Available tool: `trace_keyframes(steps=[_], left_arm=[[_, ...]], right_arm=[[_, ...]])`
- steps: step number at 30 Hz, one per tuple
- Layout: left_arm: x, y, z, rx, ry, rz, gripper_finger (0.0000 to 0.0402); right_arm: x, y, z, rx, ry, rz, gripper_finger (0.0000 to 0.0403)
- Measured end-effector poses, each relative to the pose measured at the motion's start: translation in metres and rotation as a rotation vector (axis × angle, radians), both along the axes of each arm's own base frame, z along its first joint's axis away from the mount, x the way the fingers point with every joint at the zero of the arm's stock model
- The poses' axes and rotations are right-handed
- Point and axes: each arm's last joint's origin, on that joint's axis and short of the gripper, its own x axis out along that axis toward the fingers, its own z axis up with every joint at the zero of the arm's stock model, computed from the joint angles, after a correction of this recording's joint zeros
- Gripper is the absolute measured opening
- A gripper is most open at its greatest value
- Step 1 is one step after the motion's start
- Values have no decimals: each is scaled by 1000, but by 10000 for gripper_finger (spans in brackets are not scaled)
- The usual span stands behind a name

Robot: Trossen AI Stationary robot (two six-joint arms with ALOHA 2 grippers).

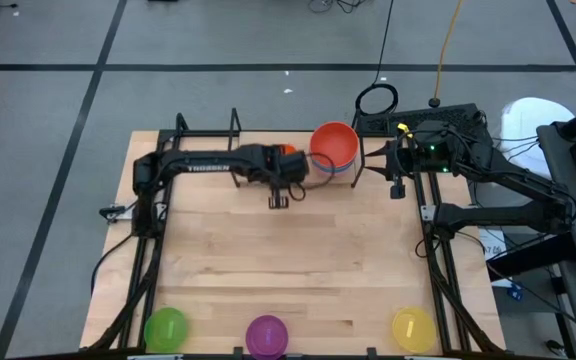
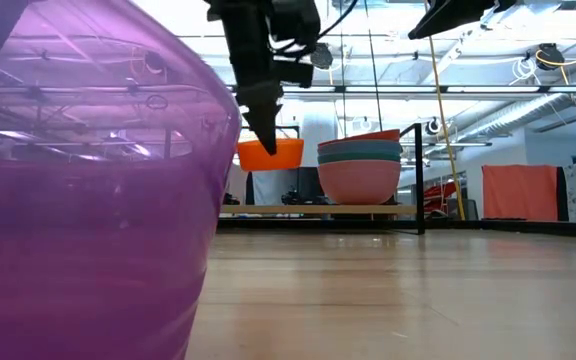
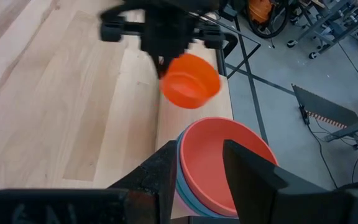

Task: Place and stack bowls onto a shelf
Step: Put the small orange bowl on the shelf, then stack the purple bowl onto the small orange bowl on the shelf

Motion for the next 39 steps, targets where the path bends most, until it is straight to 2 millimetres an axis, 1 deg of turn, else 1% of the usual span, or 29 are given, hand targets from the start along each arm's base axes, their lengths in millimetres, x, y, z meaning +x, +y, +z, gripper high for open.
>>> trace_keyframes(steps=[5, 10, 12, 15, 18, 22, 26, 32, 39], left_arm=[[-6, 29, -2, -16, 4, 58, 3], [-7, 47, -11, -40, 7, 61, 3], [-8, 51, -18, -47, 24, 70, 3], [-8, 56, -24, -63, 3, 77, 3], [-9, 57, -33, -63, 3, 74, 4], [-13, 57, -47, -77, 29, 88, 27], [-15, 57, -53, -92, 31, 135, 50], [-14, 55, -50, -91, 22, 144, 71], [-9, 52, -21, -83, 0, 139, 77]], right_arm=[[0, 0, 0, 0, 0, 0, 125], [0, 0, 0, 0, 0, 1, 125], [0, 0, 0, 0, 0, 1, 125], [0, 0, 0, 0, 0, 1, 125], [0, 0, 0, 0, 0, 1, 125], [0, 0, 0, -3, 1, 3, 125], [0, 0, 0, -3, 1, 3, 125], [0, 0, 0, -3, 0, 3, 125], [0, 0, 0, -3, 0, 3, 125]])
